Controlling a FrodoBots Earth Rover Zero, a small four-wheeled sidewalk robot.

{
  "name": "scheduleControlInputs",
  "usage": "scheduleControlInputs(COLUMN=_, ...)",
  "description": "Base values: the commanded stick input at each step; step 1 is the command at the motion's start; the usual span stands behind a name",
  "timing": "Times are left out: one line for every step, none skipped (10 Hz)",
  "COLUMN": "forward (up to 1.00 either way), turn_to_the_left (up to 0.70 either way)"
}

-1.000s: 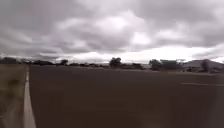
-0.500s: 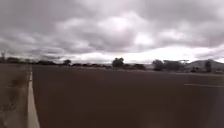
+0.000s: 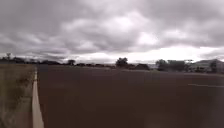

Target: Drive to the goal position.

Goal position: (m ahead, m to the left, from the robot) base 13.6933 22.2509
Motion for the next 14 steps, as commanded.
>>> scheduleControlInputs(forward=0.0, turn_to_the_left=0.85)
scheduleControlInputs(forward=0.0, turn_to_the_left=0.85)
scheduleControlInputs(forward=0.0, turn_to_the_left=0.85)
scheduleControlInputs(forward=0.0, turn_to_the_left=0.85)
scheduleControlInputs(forward=0.0, turn_to_the_left=0.85)
scheduleControlInputs(forward=0.0, turn_to_the_left=0.85)
scheduleControlInputs(forward=0.0, turn_to_the_left=0.85)
scheduleControlInputs(forward=0.0, turn_to_the_left=0.85)
scheduleControlInputs(forward=0.0, turn_to_the_left=0.85)
scheduleControlInputs(forward=0.0, turn_to_the_left=0.51)
scheduleControlInputs(forward=0.0, turn_to_the_left=0.21)
scheduleControlInputs(forward=0.0, turn_to_the_left=0.0)
scheduleControlInputs(forward=0.0, turn_to_the_left=0.0)
scheduleControlInputs(forward=0.0, turn_to_the_left=0.0)
